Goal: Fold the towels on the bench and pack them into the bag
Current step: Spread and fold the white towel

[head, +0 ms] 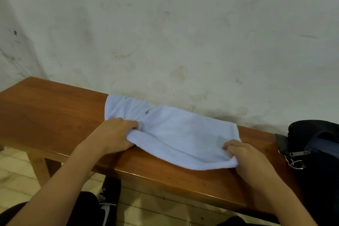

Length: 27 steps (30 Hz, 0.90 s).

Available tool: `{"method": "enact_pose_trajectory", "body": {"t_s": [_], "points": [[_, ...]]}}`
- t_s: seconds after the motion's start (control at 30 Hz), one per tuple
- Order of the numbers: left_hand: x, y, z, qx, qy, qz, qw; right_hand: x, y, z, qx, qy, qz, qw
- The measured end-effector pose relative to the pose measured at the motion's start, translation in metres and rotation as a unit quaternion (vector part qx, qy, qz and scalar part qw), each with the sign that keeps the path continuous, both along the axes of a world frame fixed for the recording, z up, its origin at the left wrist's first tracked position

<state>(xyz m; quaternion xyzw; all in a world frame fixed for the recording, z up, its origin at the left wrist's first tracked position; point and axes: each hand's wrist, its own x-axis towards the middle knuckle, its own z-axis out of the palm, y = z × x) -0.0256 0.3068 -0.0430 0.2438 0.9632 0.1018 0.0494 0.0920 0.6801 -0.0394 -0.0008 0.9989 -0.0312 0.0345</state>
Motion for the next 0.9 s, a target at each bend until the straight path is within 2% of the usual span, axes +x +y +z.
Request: {"method": "enact_pose_trajectory", "body": {"t_s": [0.07, 0.17, 0.23, 0.3, 0.33, 0.4, 0.5, 0.57, 0.67, 0.73, 0.77, 0.83, 0.9], "points": [[0.007, 0.002, 0.001, -0.014, 0.027, -0.002, 1.0, 0.012, 0.004, 0.006, 0.107, -0.005, -0.033, 0.994], [0.019, 0.012, 0.001, -0.048, 0.063, -0.015, 0.997, 0.026, 0.001, 0.011, 0.141, -0.016, -0.065, 0.988], [0.024, 0.02, 0.002, -0.068, 0.05, -0.035, 0.996, 0.029, -0.003, 0.015, 0.122, -0.044, -0.056, 0.99], [0.032, 0.029, 0.009, -0.069, 0.004, -0.067, 0.995, 0.029, -0.009, 0.021, 0.088, -0.087, -0.046, 0.991], [0.037, 0.034, 0.012, -0.061, -0.019, -0.087, 0.994, 0.027, -0.016, 0.021, 0.087, -0.079, -0.019, 0.993], [0.045, 0.044, 0.013, -0.028, -0.037, -0.122, 0.991, 0.019, -0.037, 0.019, 0.052, -0.032, 0.054, 0.997], [0.056, 0.054, 0.01, 0.034, -0.06, -0.147, 0.987, 0.005, -0.072, 0.009, -0.119, 0.018, 0.093, 0.988], [0.059, 0.058, 0.011, 0.056, -0.104, -0.135, 0.984, -0.004, -0.078, -0.003, -0.126, 0.074, 0.101, 0.984], [0.058, 0.055, 0.016, 0.069, -0.136, -0.079, 0.985, -0.011, -0.069, -0.008, -0.113, 0.098, 0.038, 0.988], [0.052, 0.047, 0.018, 0.029, -0.09, -0.035, 0.995, -0.009, -0.065, -0.005, -0.094, 0.089, 0.002, 0.992], [0.046, 0.039, 0.018, -0.025, -0.046, -0.009, 0.999, -0.009, -0.064, -0.004, -0.063, 0.078, -0.014, 0.995], [0.033, 0.024, 0.016, -0.166, 0.028, 0.048, 0.984, -0.006, -0.068, 0.001, 0.013, 0.093, -0.006, 0.996], [0.025, 0.007, 0.013, -0.219, -0.001, 0.148, 0.964, -0.003, -0.077, 0.009, 0.058, 0.092, -0.01, 0.994]]}}
